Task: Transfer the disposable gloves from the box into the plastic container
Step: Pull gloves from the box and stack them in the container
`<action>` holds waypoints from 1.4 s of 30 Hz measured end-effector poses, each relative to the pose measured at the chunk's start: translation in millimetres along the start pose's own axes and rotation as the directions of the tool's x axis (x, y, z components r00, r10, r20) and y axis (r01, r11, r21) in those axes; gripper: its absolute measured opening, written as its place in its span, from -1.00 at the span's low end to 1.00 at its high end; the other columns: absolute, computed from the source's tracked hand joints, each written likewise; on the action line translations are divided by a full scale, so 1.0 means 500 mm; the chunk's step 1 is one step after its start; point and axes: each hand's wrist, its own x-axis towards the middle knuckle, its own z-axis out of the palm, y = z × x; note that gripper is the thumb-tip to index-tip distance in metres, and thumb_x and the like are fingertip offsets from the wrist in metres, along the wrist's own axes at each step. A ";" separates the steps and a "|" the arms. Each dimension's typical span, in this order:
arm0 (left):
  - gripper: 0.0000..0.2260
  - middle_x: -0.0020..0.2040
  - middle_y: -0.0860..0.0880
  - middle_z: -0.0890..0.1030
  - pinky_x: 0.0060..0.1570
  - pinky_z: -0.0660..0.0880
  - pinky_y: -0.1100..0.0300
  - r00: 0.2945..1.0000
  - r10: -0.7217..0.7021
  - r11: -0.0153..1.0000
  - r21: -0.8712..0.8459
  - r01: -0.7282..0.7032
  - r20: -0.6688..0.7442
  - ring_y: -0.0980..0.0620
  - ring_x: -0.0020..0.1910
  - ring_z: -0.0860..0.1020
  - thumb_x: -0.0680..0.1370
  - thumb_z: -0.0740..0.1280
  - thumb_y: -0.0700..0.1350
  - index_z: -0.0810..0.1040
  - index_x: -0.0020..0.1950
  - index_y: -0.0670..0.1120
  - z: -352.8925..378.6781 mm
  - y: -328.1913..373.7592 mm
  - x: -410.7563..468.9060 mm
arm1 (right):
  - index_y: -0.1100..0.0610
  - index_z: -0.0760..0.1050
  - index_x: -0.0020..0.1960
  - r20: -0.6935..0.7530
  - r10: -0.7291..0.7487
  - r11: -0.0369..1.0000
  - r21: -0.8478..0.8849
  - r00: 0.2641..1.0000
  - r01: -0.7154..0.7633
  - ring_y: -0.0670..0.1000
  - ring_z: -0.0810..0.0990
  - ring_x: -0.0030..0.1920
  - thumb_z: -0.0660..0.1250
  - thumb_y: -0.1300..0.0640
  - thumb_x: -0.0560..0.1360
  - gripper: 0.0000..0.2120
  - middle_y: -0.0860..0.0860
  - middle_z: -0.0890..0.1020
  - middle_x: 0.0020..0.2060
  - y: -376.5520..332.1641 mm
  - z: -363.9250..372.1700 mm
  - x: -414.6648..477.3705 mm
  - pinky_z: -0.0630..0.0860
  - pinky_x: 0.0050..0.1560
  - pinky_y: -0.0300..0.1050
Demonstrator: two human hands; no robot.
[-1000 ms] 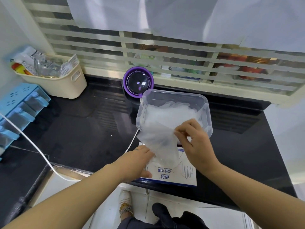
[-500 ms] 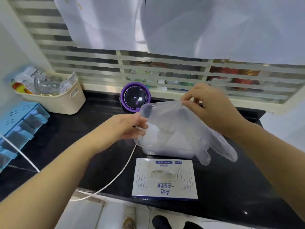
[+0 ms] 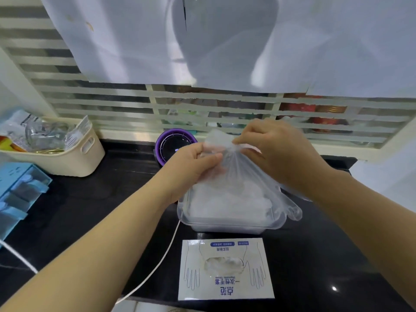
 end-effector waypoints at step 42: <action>-0.31 0.40 -0.18 0.17 0.13 0.44 0.03 0.901 -0.419 -0.059 0.987 -0.151 0.112 -0.14 0.28 0.37 0.49 0.36 0.19 0.23 0.45 -0.18 0.057 -0.253 0.179 | 0.21 -0.29 0.53 0.871 0.451 0.771 -0.269 0.196 -0.578 0.21 0.39 0.33 0.43 0.01 0.45 0.02 0.21 0.28 0.41 0.025 0.346 -0.074 0.40 0.29 0.06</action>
